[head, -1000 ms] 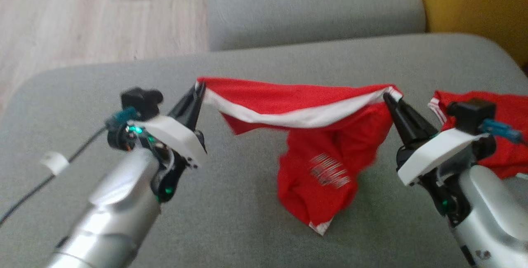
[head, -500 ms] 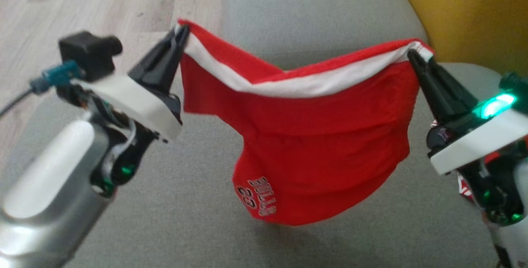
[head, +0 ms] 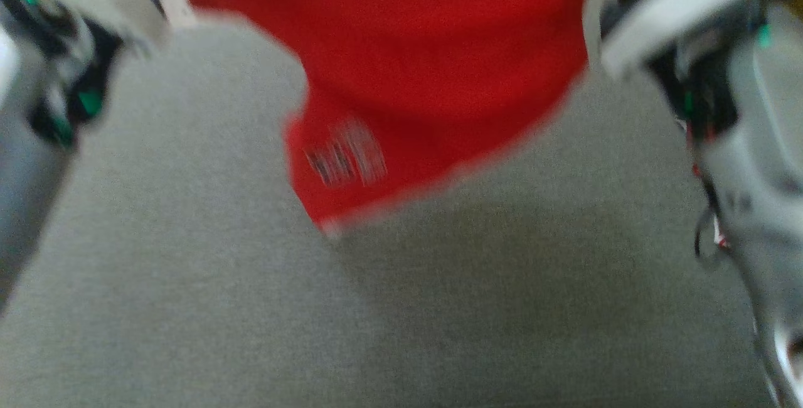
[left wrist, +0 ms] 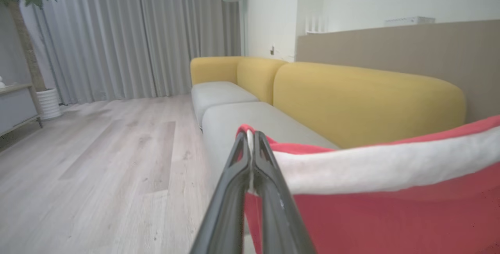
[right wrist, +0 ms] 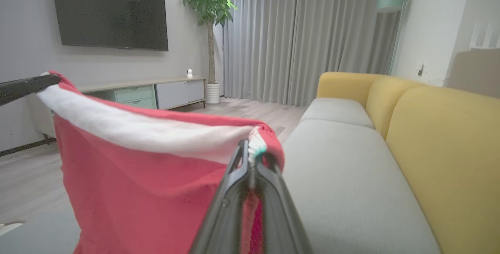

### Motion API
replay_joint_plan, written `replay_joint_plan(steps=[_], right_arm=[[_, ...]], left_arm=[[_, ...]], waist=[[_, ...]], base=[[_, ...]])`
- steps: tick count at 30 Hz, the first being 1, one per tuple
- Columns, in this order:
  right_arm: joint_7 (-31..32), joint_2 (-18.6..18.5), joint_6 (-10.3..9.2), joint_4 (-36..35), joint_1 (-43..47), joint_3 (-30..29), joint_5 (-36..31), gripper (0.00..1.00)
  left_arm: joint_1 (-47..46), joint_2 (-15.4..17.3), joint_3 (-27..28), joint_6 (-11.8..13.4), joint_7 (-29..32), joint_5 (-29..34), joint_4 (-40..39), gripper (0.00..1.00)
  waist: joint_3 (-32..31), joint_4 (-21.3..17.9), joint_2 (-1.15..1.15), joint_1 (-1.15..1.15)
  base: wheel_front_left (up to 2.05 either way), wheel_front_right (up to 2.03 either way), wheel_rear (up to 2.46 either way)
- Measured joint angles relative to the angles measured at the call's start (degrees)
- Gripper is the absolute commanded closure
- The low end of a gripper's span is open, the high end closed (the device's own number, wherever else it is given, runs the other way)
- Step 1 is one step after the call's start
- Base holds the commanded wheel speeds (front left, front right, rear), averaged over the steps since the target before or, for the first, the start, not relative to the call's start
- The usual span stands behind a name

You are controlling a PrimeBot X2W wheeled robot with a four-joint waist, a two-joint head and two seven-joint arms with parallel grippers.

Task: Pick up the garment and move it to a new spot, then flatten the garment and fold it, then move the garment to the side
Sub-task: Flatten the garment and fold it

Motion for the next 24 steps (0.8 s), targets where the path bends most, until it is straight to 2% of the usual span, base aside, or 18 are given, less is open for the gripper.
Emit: replay_joint_plan(steps=[3,5,10,11,13,17,20,24], right_arm=[[-5.8,2.9,0.0,9.2,-12.7,0.9,-4.0,1.0],[-10.6,4.6,0.0,15.1,-19.6,-0.5,-6.4,1.0],[-20.5,7.7,0.0,25.9,-28.1,-3.2,-9.8,1.0],[-22.0,8.1,0.0,27.6,-28.2,-2.8,-10.1,1.0],[-25.0,8.5,0.0,32.2,-26.9,1.7,-10.6,1.0],[-26.4,8.0,0.0,36.2,-18.9,7.0,-8.5,1.0],[-27.0,7.6,0.0,36.5,-12.6,9.6,-5.4,1.0],[-27.5,5.6,0.0,30.6,-6.0,11.0,-0.9,1.0]], left_arm=[[-9.3,-1.5,2.1,-0.4,-3.8,2.2,5.5,1.0],[-15.0,-3.4,3.3,-0.7,-7.3,3.6,8.4,1.0],[-21.5,-8.6,3.8,-2.5,-15.1,5.1,13.8,1.0],[-21.4,-9.5,3.7,-3.2,-16.2,5.1,14.6,1.0],[-19.0,-11.7,3.2,-5.0,-17.7,4.2,17.2,1.0],[-9.8,-14.3,1.4,-7.2,-20.5,2.0,18.3,1.0],[-2.9,-14.1,1.1,-8.0,-22.7,1.1,18.3,1.0],[6.4,-12.4,0.8,-7.9,-26.0,0.5,14.5,1.0]], waist=[[4.0,-0.9,0.0,0.0],[6.5,-1.4,0.0,0.0],[11.9,-1.8,0.0,-0.01],[12.9,-1.7,0.0,0.0],[15.4,-1.0,0.0,0.01],[16.5,1.3,0.0,-0.02],[17.0,2.3,0.0,-0.02],[15.5,2.3,0.0,-0.03]], base=[[0.0,0.0,0.0],[0.0,0.0,0.0],[0.0,0.0,0.0],[0.0,0.0,0.0],[0.0,0.0,0.0],[0.0,0.0,0.0],[0.0,0.0,0.0],[0.0,0.0,0.0]])
